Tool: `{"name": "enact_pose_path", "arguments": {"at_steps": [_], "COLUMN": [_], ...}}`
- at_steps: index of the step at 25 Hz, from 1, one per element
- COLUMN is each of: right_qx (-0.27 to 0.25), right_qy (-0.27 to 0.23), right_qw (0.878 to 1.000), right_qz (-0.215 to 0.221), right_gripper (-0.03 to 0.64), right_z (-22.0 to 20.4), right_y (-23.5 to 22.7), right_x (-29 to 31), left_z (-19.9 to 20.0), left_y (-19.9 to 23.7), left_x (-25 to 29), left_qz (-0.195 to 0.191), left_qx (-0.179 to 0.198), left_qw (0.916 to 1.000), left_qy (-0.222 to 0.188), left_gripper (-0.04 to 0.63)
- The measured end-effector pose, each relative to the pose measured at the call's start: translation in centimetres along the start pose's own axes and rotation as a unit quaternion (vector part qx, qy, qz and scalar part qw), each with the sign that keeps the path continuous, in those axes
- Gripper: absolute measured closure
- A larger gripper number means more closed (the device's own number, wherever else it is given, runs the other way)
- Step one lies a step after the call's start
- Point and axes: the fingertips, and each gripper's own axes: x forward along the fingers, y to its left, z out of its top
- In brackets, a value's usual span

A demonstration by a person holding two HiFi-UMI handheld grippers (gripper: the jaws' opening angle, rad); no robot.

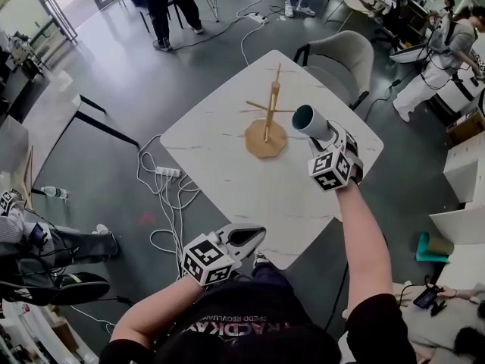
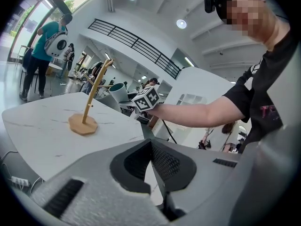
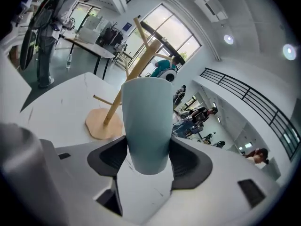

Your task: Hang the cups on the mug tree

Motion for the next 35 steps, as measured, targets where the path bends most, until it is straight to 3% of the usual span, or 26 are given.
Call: {"name": "enact_pose_path", "arguments": {"at_steps": [7, 16, 26, 35], "right_qx": [-0.11, -0.203, -0.306, -0.394], "right_qy": [0.039, 0.074, 0.112, 0.16], "right_qw": [0.993, 0.976, 0.945, 0.905], "right_qz": [-0.007, -0.003, -0.011, -0.028], "right_gripper": [0.336, 0.336, 0.336, 0.336], "right_z": [1.6, 2.7, 3.9, 4.6], "right_y": [0.0, -0.2, -0.6, -0.9], "right_x": [0.1, 0.2, 0.0, 0.1], "left_z": [0.4, 0.6, 0.5, 0.3], "left_y": [-0.7, -0.9, -0.8, -0.9], "left_x": [-0.3, -1.5, -2.3, -2.9], "left_qz": [-0.012, -0.014, -0.016, -0.022], "left_qx": [0.008, 0.007, 0.007, 0.009], "left_qw": [0.9999, 0.9998, 0.9996, 0.9994], "left_qy": [-0.005, -0.013, -0.023, -0.027], "left_gripper": [0.598, 0.598, 0.598, 0.598]}}
